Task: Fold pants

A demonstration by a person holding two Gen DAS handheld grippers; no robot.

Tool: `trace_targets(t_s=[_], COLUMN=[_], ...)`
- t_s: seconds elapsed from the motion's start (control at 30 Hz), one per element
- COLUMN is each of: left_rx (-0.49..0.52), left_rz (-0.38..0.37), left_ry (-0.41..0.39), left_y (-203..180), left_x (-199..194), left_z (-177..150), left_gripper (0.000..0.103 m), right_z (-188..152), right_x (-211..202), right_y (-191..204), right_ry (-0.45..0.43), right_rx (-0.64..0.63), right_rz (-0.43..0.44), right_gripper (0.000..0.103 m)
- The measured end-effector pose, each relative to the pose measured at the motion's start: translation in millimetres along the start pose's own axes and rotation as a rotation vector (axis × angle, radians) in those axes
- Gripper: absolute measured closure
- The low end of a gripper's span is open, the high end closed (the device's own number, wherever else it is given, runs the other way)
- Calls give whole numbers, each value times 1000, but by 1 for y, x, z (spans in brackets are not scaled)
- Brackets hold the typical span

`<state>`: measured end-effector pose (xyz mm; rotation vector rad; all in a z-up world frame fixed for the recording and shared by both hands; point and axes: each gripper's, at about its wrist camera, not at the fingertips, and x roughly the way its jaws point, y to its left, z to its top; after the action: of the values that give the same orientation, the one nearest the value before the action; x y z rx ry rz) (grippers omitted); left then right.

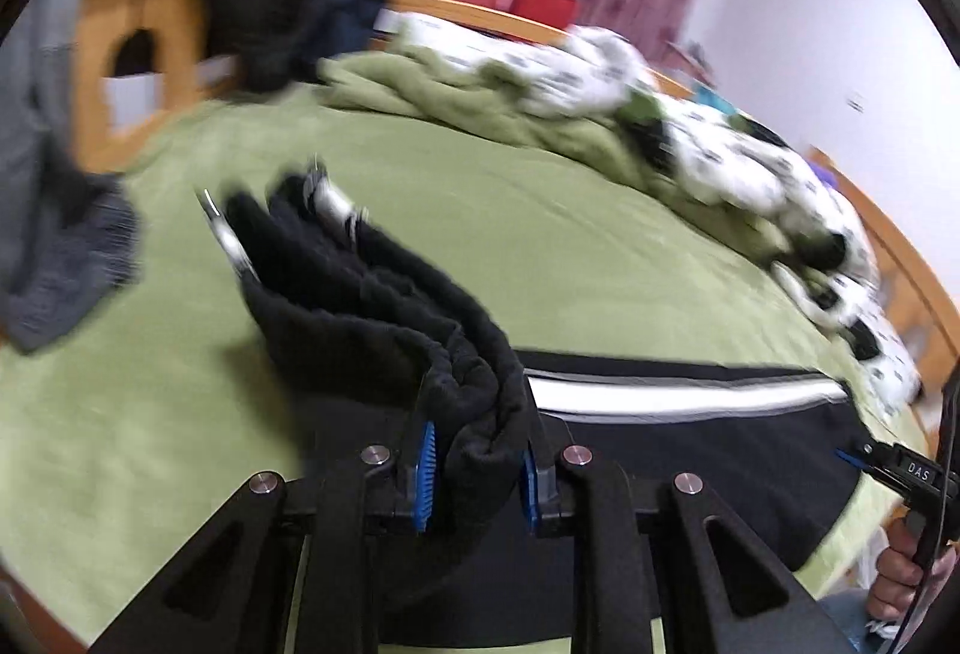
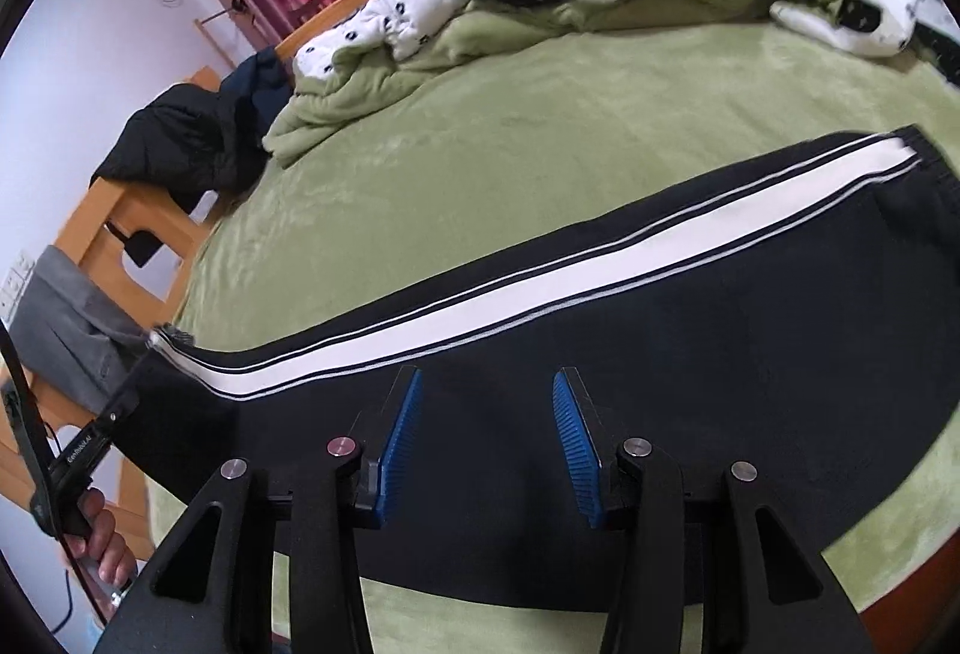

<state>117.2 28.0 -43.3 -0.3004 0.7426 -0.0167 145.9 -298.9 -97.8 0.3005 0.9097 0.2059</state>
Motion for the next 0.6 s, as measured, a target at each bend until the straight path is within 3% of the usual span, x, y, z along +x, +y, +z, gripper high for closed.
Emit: trace_targets(t_s=[0.2, 0.3, 0.37, 0.4, 0.47, 0.5, 0.6], left_rx=[-60, -65, -37, -27, -49, -75, -88], left_rz=[-223, -238, -219, -226, -269, -283, -234], left_ry=[176, 263, 229, 249, 304, 308, 258], left_y=[-76, -94, -98, -97, -91, -84, -65], left_x=[75, 91, 81, 75, 66, 57, 27], left_z=[-79, -118, -126, -125, -120, -118, -110], left_gripper=[83, 83, 79, 76, 55, 53, 35], right_z=[-9, -11, -12, -12, -13, -13, -12], right_x=[-46, -56, -58, -59, -60, -60, -57], right_y=[-21, -41, -51, -56, -62, -64, -68], right_ry=[-122, -125, -118, -114, -112, -111, -103], right_rx=[-100, -81, -65, -59, -59, -63, -69], right_rz=[-42, -48, -58, -66, -73, -81, -90], right_gripper=[57, 57, 57, 57, 57, 57, 57])
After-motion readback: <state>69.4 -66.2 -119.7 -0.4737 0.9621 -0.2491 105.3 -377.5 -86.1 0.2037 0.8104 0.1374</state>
